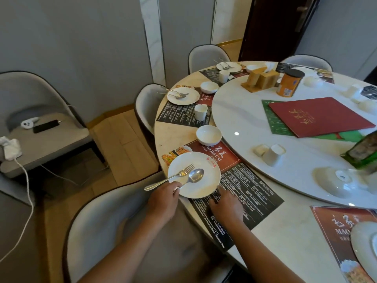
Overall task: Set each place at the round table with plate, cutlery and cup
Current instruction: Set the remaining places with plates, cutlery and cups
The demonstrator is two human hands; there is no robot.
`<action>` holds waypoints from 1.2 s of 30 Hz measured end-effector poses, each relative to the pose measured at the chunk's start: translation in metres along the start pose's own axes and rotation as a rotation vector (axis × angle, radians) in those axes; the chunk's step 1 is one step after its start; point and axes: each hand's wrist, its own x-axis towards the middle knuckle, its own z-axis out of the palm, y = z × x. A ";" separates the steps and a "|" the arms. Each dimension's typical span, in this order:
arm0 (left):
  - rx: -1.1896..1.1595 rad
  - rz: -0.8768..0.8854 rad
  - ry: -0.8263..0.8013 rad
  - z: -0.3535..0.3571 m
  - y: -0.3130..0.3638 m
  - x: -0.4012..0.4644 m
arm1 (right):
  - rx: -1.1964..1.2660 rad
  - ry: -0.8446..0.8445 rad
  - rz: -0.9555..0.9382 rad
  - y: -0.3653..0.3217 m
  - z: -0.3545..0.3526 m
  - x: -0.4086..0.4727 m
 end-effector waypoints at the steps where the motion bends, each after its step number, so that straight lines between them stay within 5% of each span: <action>1: -0.005 0.002 -0.004 0.000 -0.002 0.001 | -0.012 -0.002 0.003 0.000 0.000 -0.001; 31: 0.134 -0.004 -0.032 -0.014 -0.005 0.002 | -0.039 -0.064 0.054 -0.004 0.003 -0.010; 36: 0.234 0.113 -0.018 -0.022 0.012 -0.005 | -0.019 -0.048 0.094 0.002 -0.003 -0.022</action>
